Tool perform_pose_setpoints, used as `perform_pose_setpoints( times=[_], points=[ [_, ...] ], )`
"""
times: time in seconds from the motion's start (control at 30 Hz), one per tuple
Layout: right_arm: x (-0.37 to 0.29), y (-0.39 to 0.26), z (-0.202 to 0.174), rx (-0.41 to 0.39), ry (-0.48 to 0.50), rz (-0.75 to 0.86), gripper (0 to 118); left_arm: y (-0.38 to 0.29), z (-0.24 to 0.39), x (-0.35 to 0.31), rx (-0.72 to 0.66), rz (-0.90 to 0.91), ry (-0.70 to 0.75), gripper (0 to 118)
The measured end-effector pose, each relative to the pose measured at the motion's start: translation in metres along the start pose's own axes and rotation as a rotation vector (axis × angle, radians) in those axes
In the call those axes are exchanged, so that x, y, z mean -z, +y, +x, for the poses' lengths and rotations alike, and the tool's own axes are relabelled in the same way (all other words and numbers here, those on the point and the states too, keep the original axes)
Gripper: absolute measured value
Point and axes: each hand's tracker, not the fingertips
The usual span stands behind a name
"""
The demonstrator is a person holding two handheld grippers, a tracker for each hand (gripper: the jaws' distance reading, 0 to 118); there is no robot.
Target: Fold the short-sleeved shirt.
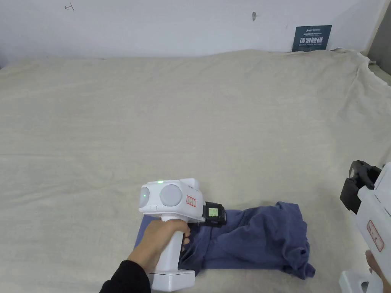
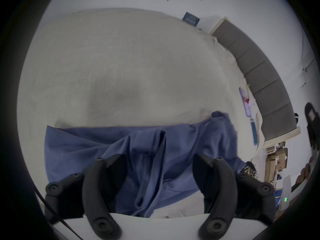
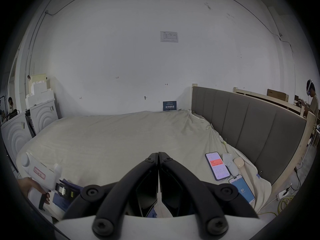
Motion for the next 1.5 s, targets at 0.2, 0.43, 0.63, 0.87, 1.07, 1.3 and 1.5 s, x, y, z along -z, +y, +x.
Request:
perform_pose_setpoints(
  times=[0.2, 0.43, 0.63, 0.87, 1.07, 1.3, 1.5],
  points=[
    [-0.002, 0.006, -0.003, -0.009, 0.011, 0.018, 0, 0.0, -0.012, -0.072, 0.019, 0.263, 0.018, 87],
    [-0.002, 0.006, -0.005, -0.006, 0.026, 0.027, 0, -0.021, -0.042, -0.098, 0.109, 0.454, 0.277, 81],
    [-0.001, 0.005, -0.009, -0.017, 0.028, 0.021, 0, -0.046, -0.072, -0.078, 0.07, 0.481, 0.214, 0],
    [-0.001, 0.003, -0.005, -0.015, 0.022, 0.017, 0, -0.071, -0.076, -0.028, 0.082, 0.422, 0.236, 0],
    [-0.002, -0.001, 0.003, -0.005, 0.004, 0.007, 0, -0.086, -0.046, 0.017, 0.148, 0.336, 0.198, 0],
    [-0.005, -0.003, 0.018, 0.003, -0.023, 0.0, 0, -0.092, -0.01, 0.034, 0.166, 0.321, 0.202, 0],
    [-0.005, -0.004, 0.026, 0.015, -0.04, -0.003, 0, -0.094, 0.012, 0.04, 0.203, 0.311, 0.177, 0]
  ],
)
